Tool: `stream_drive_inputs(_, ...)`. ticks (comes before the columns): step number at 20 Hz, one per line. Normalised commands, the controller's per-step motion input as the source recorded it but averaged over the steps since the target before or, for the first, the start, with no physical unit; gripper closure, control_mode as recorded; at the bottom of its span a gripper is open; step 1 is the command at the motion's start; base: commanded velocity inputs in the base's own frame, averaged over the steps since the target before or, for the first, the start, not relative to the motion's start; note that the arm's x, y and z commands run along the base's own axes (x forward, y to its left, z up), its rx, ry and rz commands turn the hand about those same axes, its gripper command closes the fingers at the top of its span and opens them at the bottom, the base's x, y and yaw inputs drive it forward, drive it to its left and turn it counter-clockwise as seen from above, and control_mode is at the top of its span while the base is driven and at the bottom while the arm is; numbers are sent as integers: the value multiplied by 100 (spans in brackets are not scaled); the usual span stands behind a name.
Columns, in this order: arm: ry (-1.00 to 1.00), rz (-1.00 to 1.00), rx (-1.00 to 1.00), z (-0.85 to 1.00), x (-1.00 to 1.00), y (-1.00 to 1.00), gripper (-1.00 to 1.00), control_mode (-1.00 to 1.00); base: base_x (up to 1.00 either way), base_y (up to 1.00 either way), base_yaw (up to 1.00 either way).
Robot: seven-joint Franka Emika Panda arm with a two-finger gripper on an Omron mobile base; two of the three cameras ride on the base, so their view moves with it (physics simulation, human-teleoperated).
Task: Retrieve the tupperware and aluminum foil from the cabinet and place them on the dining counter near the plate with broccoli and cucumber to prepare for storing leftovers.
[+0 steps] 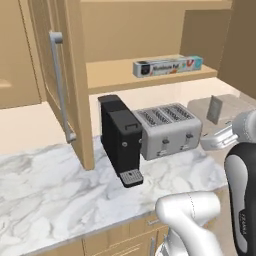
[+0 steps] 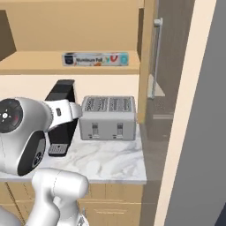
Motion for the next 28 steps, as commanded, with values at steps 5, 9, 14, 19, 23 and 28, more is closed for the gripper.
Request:
stream_drive_inputs(5, 0, 0, 0, 0, 0, 0, -100, 100, 99, 8, 43)
stream_drive_inputs(9, 5, 17, -12, 0, 41, 47, -100, -100, 21, 12, 8)
stream_drive_inputs(14, 9, 13, -26, 0, 51, 77, -100, -100, 0, 0, 0)
stream_drive_inputs(19, 12, 11, -12, 11, 39, 19, -100, -100, 0, 0, 0)
stream_drive_inputs(23, 9, 5, -12, 4, 5, -11, -100, -100, 0, 0, 0)
stream_drive_inputs(28, 2, 24, -28, 35, 40, 0, -100, -100, 0, 0, 0)
